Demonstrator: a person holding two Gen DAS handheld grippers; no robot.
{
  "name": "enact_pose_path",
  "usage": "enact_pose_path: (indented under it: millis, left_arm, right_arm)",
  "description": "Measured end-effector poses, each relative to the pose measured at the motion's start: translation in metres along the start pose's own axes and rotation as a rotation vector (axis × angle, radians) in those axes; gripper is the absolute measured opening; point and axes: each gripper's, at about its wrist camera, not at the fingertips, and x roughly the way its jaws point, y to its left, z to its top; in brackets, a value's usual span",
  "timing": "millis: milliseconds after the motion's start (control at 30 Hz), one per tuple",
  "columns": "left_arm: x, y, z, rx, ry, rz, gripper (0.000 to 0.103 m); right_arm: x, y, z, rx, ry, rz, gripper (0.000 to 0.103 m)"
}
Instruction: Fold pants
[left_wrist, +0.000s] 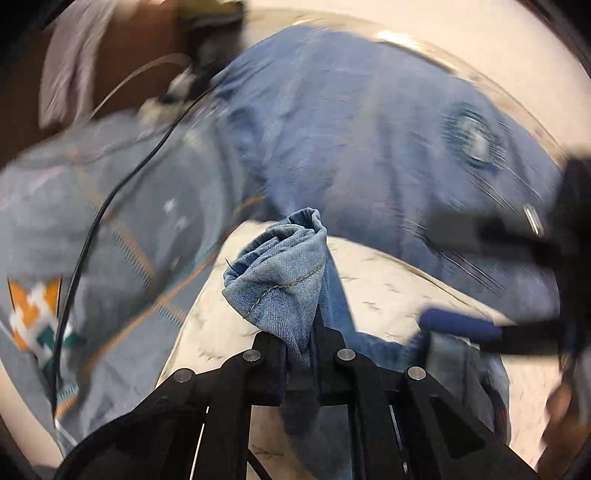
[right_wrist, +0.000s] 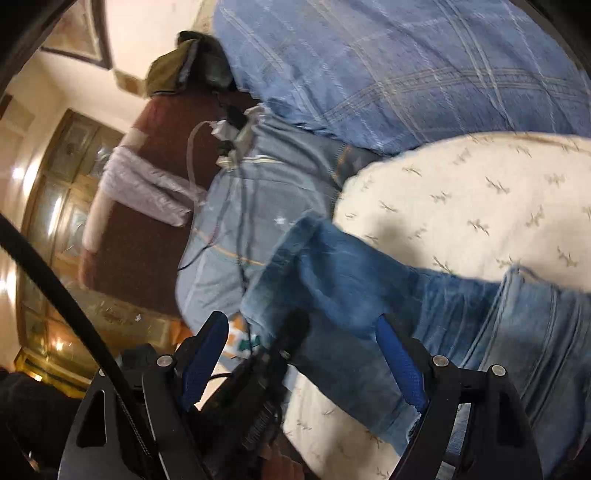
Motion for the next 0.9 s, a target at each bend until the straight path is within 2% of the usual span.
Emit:
enact_pose_path:
  millis: [67,167,233,333,400,433,467,500,567,667,700,800,867,900]
  left_arm:
    - [-0.012,-0.017,-0.007,0.090,-0.037,-0.013,0.007]
    - [-0.036,-0.035,-0.024,0.208,-0.084,-0.073,0.007]
    - [-0.044,-0.045,-0.033,0.268,-0.100,-0.100,0.007]
    - [-0.060,-0.055,-0.047,0.348,-0.132,-0.143,0.007]
    - [-0.071,-0.061,-0.057,0.407,-0.158,-0.181,0.007]
    - [-0.080,-0.063,-0.061,0.434,-0.169,-0.204,0.007]
    - [-0.085,-0.064,-0.067,0.462,-0.176,-0.228,0.007]
    - [-0.092,-0.066,-0.073,0.506,-0.182,-0.246,0.007]
    - [-0.104,-0.066,-0.083,0.565,-0.203,-0.277,0.007]
    - [-0.118,-0.066,-0.096,0.641,-0.172,-0.383,0.008]
    - [-0.117,-0.068,-0.101,0.674,-0.157,-0.393,0.010]
    - [-0.108,-0.079,-0.123,0.755,-0.053,-0.432,0.016]
    - [-0.108,-0.086,-0.137,0.803,-0.004,-0.446,0.023]
    - [-0.113,-0.089,-0.145,0.829,0.019,-0.478,0.024]
  right_arm:
    - [-0.009,0.009,0.007,-0.034,0.009,0.012,0.084]
    - [-0.022,0.029,0.013,-0.111,0.020,-0.007,0.084]
    - [-0.022,0.040,0.012,-0.171,0.051,-0.065,0.085]
    - [-0.018,0.046,0.014,-0.226,0.075,-0.199,0.085]
    - [-0.018,0.036,0.017,-0.211,0.091,-0.257,0.079]
    - [-0.020,0.030,0.018,-0.189,0.092,-0.269,0.064]
    - [-0.024,0.021,0.018,-0.154,0.093,-0.268,0.035]
    - [-0.031,0.013,0.016,-0.125,0.088,-0.262,0.023]
    - [-0.054,0.005,0.007,-0.096,0.040,-0.251,0.018]
    - [-0.094,-0.005,-0.024,-0.069,-0.067,-0.232,0.015]
    - [-0.107,-0.016,-0.038,-0.045,-0.109,-0.229,0.015]
    - [-0.132,-0.073,-0.073,0.110,-0.198,-0.259,0.015]
    - [-0.132,-0.111,-0.094,0.188,-0.224,-0.273,0.021]
    - [-0.129,-0.125,-0.101,0.204,-0.225,-0.279,0.024]
